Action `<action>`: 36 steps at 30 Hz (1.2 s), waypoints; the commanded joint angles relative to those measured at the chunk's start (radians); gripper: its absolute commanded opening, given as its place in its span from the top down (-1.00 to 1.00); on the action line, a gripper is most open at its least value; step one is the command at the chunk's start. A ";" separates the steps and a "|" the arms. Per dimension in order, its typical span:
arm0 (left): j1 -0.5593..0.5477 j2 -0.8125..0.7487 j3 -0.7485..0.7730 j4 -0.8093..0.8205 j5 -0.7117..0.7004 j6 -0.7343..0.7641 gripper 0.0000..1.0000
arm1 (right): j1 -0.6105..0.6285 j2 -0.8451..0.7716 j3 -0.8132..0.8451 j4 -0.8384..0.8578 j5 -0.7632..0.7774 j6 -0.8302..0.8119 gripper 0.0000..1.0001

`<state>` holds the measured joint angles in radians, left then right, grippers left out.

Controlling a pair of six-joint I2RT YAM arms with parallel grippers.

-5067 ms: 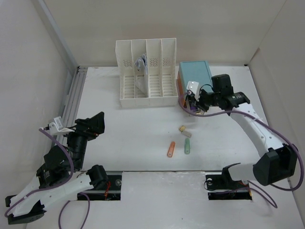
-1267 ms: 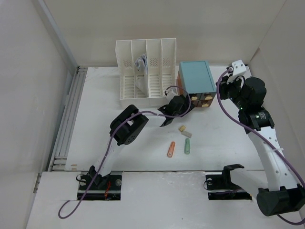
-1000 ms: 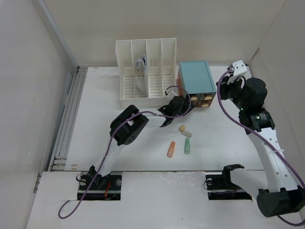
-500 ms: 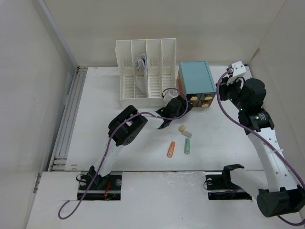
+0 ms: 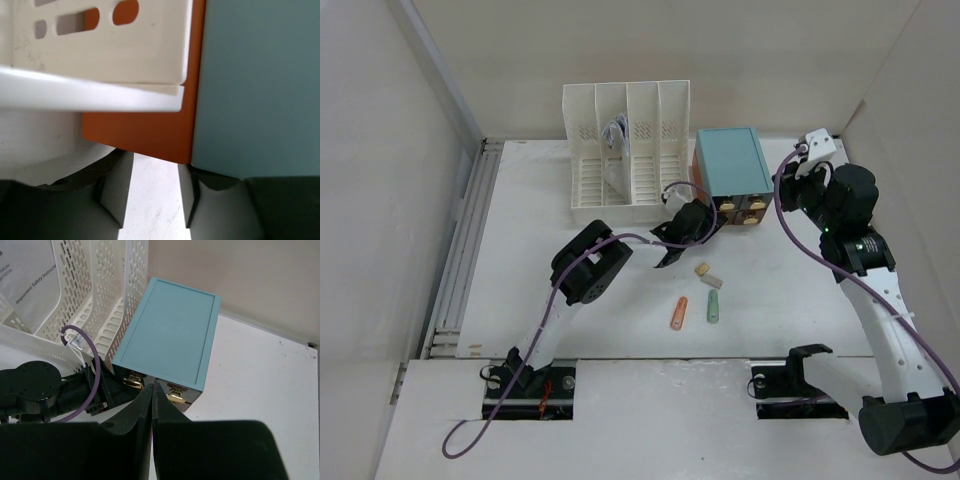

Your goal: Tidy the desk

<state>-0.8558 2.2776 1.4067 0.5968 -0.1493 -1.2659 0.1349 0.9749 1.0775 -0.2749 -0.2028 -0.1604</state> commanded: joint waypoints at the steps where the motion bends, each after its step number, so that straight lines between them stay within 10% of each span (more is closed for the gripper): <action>1: 0.020 0.019 0.046 0.040 -0.030 -0.067 0.29 | -0.004 -0.028 -0.001 0.057 -0.012 0.005 0.87; 13: 0.000 0.019 0.015 0.081 -0.059 -0.111 0.47 | -0.004 -0.028 -0.010 0.057 -0.021 0.005 0.87; 19: -0.009 0.019 0.006 0.081 -0.110 -0.173 0.05 | -0.004 -0.028 -0.010 0.057 -0.021 0.005 0.87; 36: -0.019 -0.021 -0.086 0.038 -0.167 -0.233 0.05 | -0.004 -0.038 -0.010 0.057 -0.021 0.005 0.87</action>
<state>-0.8909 2.2776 1.3731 0.7048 -0.2493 -1.3903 0.1349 0.9565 1.0641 -0.2745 -0.2142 -0.1604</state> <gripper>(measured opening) 0.473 0.065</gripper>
